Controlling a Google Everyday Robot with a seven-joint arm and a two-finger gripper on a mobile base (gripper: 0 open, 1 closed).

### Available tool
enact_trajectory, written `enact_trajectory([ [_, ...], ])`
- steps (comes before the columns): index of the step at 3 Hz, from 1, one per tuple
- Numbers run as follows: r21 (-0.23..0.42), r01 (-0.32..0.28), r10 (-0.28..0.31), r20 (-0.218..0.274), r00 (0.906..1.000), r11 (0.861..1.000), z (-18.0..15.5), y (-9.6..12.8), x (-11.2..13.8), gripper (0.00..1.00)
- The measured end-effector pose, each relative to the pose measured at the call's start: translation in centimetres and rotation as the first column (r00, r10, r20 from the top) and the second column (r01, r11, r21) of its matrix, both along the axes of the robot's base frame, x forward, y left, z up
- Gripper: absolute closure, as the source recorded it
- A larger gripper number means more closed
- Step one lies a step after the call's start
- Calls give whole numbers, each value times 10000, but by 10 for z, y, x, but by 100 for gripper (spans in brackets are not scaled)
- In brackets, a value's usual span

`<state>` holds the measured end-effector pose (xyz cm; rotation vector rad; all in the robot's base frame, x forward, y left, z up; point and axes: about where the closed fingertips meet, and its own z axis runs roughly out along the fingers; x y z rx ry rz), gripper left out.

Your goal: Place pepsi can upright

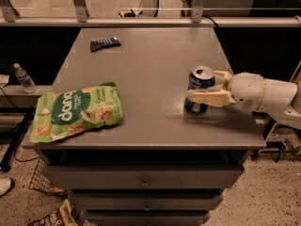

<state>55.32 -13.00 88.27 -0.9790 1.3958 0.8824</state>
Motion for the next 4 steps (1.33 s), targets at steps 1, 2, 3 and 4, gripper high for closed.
enact_trajectory([
  [1,2,-45,45,5,10000,10000,0,3,0,62],
  [2,4,-97,97,12,10000,10000,1,5,0,38],
  [3,5,-141,141,17,9999,9999,2,8,0,15],
  [4,7,-187,187,23,9998,9998,2,11,0,0],
])
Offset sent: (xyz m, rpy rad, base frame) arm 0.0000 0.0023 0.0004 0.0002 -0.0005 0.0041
